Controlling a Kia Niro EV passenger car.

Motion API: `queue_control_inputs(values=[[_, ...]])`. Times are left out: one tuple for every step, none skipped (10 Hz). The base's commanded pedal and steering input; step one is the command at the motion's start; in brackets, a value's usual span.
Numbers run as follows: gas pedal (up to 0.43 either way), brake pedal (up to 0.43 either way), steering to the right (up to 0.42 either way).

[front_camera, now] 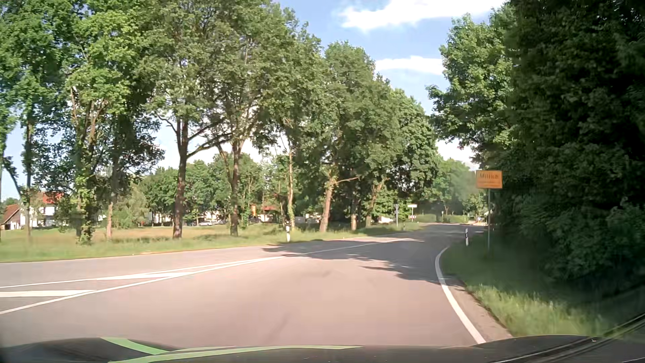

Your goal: Follow the waypoints while adhering to traffic rules and regulations

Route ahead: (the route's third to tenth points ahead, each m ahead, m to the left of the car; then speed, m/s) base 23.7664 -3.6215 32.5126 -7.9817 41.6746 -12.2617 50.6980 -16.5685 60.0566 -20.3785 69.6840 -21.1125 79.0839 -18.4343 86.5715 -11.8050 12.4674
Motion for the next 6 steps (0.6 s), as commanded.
queue_control_inputs(values=[[0.0, 0.012, 0.093], [0.0, 0.006, 0.093], [0.0, 0.006, 0.094], [0.0, 0.006, 0.094], [0.0, 0.006, 0.094], [0.0, 0.0, 0.094]])
